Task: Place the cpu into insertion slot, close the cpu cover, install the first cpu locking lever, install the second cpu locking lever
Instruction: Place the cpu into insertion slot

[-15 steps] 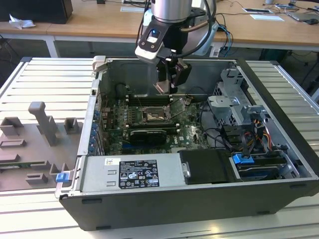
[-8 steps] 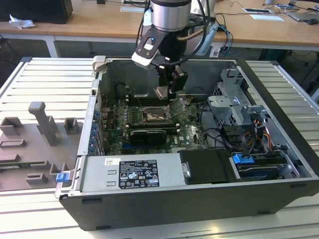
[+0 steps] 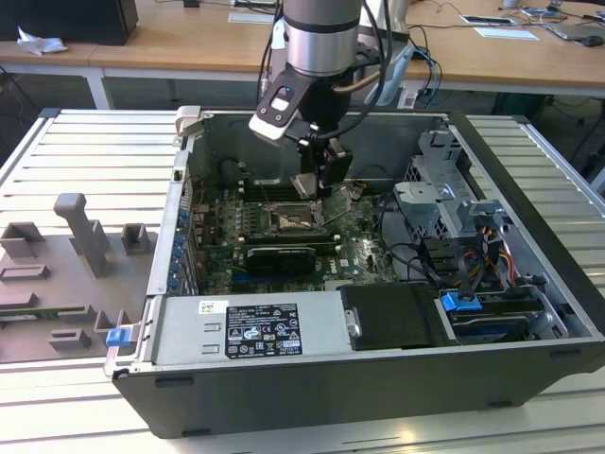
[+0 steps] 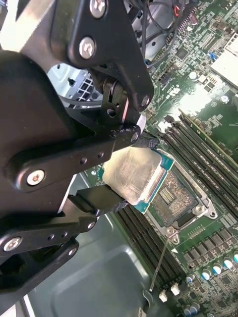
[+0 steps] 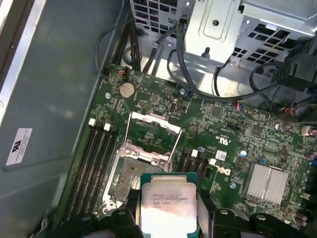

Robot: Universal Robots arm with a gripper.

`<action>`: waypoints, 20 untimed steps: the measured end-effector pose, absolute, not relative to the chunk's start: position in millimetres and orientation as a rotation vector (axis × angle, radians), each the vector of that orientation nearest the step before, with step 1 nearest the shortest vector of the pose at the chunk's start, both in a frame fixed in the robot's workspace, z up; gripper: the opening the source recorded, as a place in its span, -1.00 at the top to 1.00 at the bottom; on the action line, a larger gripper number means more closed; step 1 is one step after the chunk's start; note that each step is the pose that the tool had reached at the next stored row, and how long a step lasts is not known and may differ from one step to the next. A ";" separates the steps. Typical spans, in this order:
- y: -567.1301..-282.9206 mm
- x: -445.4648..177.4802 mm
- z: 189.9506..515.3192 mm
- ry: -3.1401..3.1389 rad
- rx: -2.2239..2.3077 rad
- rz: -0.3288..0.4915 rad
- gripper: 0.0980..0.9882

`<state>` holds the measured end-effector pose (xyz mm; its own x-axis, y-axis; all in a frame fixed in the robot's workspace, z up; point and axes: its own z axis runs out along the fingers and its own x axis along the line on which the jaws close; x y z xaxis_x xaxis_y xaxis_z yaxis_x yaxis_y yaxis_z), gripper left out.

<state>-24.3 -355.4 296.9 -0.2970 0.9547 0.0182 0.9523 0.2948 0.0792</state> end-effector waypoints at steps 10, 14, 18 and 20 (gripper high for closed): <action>-355.4 -25.9 282.0 2.456 1.901 0.115 0.00; -353.9 -29.8 271.0 2.443 1.917 0.115 0.00; -353.0 -30.0 262.2 2.391 1.979 0.113 0.00; -352.7 -30.0 256.4 2.347 2.028 0.112 0.00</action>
